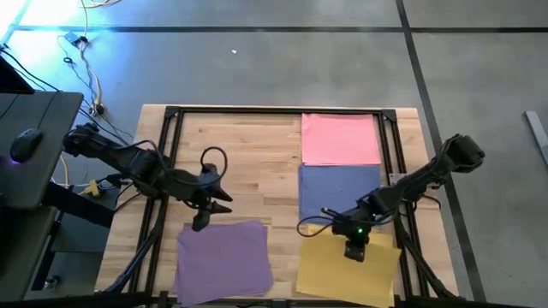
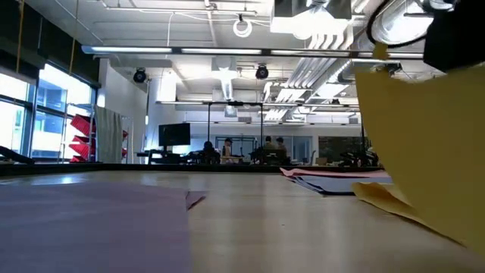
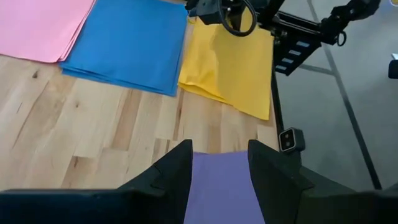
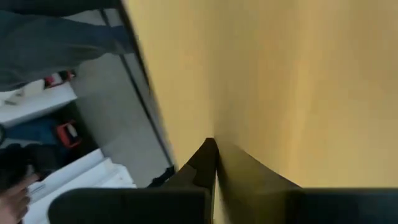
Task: Organize paper
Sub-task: Stack the yellow paper on the bottom right of the table
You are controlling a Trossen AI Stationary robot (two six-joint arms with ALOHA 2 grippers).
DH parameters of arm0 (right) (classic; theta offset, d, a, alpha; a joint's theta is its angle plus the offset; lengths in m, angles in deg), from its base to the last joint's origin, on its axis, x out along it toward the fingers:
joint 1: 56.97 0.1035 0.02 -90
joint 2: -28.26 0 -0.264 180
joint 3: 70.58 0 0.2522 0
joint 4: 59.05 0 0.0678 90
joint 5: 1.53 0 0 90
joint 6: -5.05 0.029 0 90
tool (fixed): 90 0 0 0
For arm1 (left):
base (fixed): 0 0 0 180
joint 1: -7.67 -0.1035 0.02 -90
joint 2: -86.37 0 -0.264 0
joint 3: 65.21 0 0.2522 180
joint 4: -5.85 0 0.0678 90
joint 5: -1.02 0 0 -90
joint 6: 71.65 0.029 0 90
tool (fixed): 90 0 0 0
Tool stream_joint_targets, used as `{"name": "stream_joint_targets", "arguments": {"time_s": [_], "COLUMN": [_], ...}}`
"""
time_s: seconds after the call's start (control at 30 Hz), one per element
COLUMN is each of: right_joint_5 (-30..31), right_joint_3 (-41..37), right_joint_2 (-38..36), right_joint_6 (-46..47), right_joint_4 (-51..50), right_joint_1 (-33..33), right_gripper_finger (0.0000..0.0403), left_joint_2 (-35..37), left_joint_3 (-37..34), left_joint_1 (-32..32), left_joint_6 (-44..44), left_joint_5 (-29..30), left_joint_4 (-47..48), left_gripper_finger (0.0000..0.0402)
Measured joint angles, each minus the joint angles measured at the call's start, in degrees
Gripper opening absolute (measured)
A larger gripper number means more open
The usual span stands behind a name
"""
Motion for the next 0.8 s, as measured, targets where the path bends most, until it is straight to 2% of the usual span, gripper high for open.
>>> {"name": "stream_joint_targets", "arguments": {"time_s": [0.17,0.37,0.8], "right_joint_5": [1.5,7.5,8.3], "right_joint_3": [-2.3,-2.8,-2.7], "right_joint_2": [0.0,1.6,8.6], "right_joint_6": [-1.2,-4.6,-13.8], "right_joint_4": [-0.9,-2.6,-2.2], "right_joint_1": [0.7,1.4,1.8], "right_gripper_finger": [0.0000,0.0000,0.0000], "left_joint_2": [-0.4,-0.4,-0.4], "left_joint_3": [0.0,0.0,0.0], "left_joint_1": [0.0,-0.1,-0.2], "left_joint_6": [-1.2,-1.8,-3.8], "left_joint_5": [0.0,0.5,1.0], "left_joint_4": [0.0,0.0,0.0], "left_gripper_finger": [0.0133,0.0133,0.0133]}}
